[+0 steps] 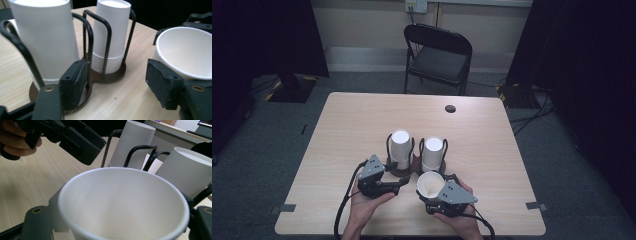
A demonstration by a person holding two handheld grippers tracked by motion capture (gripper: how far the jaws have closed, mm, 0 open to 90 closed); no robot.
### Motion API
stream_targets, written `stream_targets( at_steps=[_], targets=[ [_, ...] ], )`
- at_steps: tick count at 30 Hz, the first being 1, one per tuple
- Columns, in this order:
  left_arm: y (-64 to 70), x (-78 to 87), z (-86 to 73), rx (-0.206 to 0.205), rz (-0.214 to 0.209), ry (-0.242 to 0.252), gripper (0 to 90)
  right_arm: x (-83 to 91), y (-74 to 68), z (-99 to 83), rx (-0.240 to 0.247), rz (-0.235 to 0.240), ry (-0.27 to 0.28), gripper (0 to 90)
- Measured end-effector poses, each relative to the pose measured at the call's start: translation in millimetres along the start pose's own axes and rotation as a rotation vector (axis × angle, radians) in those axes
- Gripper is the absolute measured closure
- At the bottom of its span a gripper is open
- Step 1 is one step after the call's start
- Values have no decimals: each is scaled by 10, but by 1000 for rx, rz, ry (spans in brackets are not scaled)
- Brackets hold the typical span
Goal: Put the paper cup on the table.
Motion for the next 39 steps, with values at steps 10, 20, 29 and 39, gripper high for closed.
stream_targets(
  at_steps=[10, 20, 29, 39],
  targets=[
    [-94, 20, -142, 51, 11, 53, 245, 70, 139, -34, -47, -22, 5, 239],
    [-125, 38, -316, 52, 49, 75, 210, 162, 300, -45, -94, -60, 24, 241],
    [-175, 75, -435, 62, 118, 135, 215, 257, 509, -50, -151, -101, 43, 241],
    [-212, 41, -561, 46, 209, 130, 166, 344, 779, -36, -213, -157, 61, 242]
  ],
)
Point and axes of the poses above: each handheld gripper's, and its own axes: x roughly backward along the jaws, z roughly out of its top, y roughly to its right, the point moved 8 cm from there along -x, roughly forward along the jaws, and after that the axes turned 5 degrees about z, right-handed, at the moved point
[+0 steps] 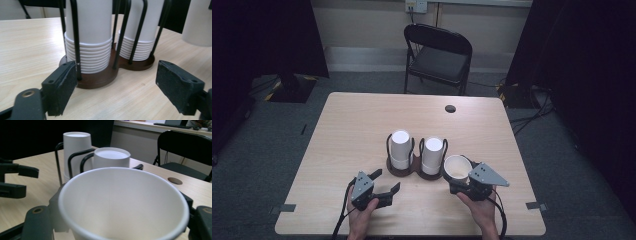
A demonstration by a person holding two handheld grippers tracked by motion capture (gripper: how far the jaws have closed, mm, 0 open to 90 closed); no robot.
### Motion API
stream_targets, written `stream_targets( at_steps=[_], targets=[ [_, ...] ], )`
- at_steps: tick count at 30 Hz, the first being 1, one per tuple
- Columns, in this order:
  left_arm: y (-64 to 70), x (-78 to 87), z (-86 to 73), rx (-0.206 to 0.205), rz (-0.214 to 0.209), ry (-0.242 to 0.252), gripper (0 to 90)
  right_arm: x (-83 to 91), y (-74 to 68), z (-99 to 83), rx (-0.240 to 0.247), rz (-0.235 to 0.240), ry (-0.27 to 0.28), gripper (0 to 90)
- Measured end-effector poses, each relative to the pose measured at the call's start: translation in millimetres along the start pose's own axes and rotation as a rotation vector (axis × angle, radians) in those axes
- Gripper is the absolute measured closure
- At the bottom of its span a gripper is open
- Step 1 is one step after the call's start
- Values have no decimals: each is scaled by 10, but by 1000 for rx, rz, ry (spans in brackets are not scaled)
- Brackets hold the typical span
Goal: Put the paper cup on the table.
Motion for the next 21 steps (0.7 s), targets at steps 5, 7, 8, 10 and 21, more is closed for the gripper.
stream_targets(
  at_steps=[5, 7, 8, 10, 21],
  targets=[
    [-11, 13, 7, 3, 26, 24, 166, 20, 147, 27, -37, -30, 18, 243],
    [-1, 14, 7, -10, 32, 26, 165, 24, 201, 40, -47, -38, 21, 243],
    [5, 18, 9, -18, 43, 32, 164, 25, 228, 44, -50, -49, 20, 243],
    [5, 25, 11, -29, 60, 39, 158, 22, 280, 56, -58, -54, 25, 243],
    [-10, 52, 20, -14, 59, 66, 159, -74, 506, 93, -99, -98, 41, 243]
  ],
)
Point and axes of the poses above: each handheld gripper's, and its own axes: x roughly backward along the jaws, z roughly out of its top, y roughly to its right, the point moved 8 cm from there along -x, roughly forward along the jaws, and after that the axes turned 5 degrees about z, right-handed, at the moved point
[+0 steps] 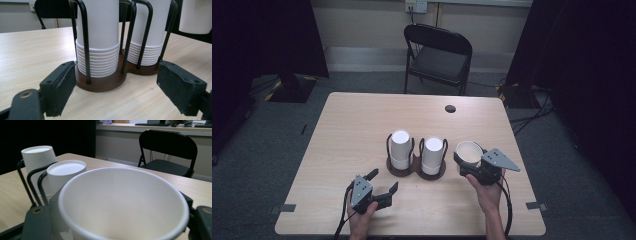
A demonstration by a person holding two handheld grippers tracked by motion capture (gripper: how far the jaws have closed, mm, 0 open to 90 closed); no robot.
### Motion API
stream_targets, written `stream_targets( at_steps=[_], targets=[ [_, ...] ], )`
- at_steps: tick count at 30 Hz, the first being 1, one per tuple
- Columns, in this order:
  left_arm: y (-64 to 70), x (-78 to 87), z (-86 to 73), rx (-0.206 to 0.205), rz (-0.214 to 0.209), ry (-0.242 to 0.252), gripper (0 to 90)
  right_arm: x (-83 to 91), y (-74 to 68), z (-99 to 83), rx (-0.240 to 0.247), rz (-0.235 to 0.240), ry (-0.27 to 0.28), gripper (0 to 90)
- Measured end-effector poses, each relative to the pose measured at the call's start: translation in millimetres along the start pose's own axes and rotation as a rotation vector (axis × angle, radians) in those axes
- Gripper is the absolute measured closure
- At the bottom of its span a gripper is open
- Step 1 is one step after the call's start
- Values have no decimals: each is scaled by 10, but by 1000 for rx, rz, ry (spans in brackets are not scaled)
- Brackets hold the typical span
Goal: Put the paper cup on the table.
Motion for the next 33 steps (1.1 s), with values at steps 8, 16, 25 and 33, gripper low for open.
stream_targets(
  at_steps=[8, 16, 25, 33],
  targets=[
    [-5, 1, 1, 18, -16, 2, 168, -104, 208, -23, -33, -53, 2, 242],
    [-4, 8, 3, 9, -14, 8, 169, -226, 405, 11, -51, -91, 3, 242],
    [-7, 11, 5, 20, -13, 12, 173, -378, 594, -83, -63, -121, -42, 242],
    [-11, 17, 7, 23, -15, 18, 175, -496, 712, -237, -96, -146, -72, 243]
  ],
)
Point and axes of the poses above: each handheld gripper's, and its own axes: x roughly backward along the jaws, z roughly out of its top, y roughly to its right, the point moved 8 cm from there along -x, roughly forward along the jaws, and after that the axes turned 5 degrees about z, right-handed, at the moved point
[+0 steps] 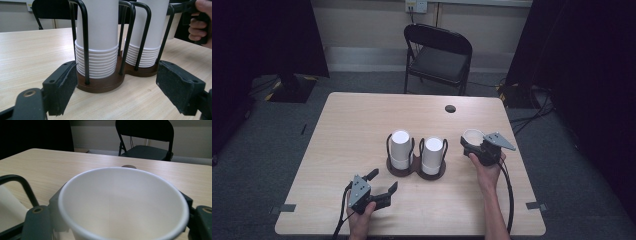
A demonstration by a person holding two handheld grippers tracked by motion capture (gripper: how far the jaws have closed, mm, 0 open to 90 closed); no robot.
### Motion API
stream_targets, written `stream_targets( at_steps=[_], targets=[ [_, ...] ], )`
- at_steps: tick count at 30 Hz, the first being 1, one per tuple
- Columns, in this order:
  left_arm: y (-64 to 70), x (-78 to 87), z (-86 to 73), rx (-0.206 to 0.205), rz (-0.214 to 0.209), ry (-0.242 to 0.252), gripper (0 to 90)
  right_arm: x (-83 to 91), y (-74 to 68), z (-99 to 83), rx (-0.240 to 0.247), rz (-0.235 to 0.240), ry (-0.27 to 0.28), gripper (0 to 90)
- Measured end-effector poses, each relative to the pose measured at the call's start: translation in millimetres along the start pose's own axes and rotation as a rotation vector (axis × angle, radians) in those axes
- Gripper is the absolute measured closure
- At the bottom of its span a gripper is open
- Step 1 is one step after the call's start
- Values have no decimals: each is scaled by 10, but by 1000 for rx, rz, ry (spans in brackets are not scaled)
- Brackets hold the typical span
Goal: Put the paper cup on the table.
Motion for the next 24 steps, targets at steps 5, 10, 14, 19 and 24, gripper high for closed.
stream_targets(
  at_steps=[5, 10, 14, 19, 24],
  targets=[
    [-2, 1, 1, 6, 4, 2, 177, -83, 22, -68, 0, -2, -16, 243],
    [-1, 1, 0, 1, 4, 2, 180, -143, 47, -140, -9, -5, -31, 243],
    [-1, 3, 1, 5, 2, 3, 180, -176, 48, -189, -4, -6, -44, 242],
    [-3, 4, 1, 3, 1, 4, 181, -195, 53, -280, -15, -3, -60, 239],
    [-4, 4, 2, 5, 3, 5, 181, -149, 47, -308, -15, -7, -50, 234]
  ],
)
Point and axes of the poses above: each handheld gripper's, and its own axes: x roughly backward along the jaws, z roughly out of its top, y roughly to its right, the point moved 8 cm from there along -x, roughly forward along the jaws, and after that the axes turned 5 degrees about z, right-handed, at the moved point
